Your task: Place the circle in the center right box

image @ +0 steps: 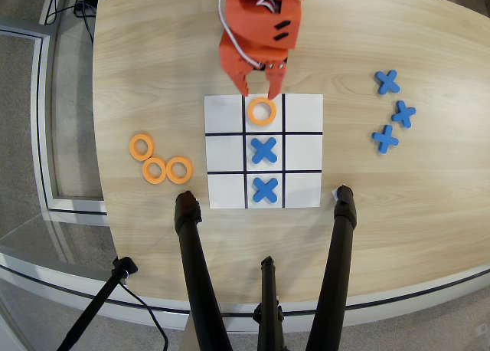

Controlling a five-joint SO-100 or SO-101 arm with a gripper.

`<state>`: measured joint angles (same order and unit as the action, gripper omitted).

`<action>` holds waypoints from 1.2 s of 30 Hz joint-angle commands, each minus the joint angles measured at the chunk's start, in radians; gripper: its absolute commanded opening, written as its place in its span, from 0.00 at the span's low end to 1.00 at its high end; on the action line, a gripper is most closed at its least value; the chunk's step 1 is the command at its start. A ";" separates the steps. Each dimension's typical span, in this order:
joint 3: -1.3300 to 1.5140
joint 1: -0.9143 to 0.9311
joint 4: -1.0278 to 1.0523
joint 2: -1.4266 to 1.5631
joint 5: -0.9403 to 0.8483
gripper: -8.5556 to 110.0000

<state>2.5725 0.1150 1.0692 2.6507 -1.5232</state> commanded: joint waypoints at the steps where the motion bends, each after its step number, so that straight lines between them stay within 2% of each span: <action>1: -0.176 0.046 -0.052 -0.181 0.018 0.18; 5: -0.331 0.087 -0.075 -0.360 0.025 0.19; 8: -0.414 0.117 -0.117 -0.471 0.025 0.22; 22: -0.764 0.268 -0.201 -0.973 0.018 0.22; 36: -0.989 0.353 -0.245 -1.292 0.014 0.22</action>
<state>1.6414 0.4556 0.8345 1.3775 -1.5033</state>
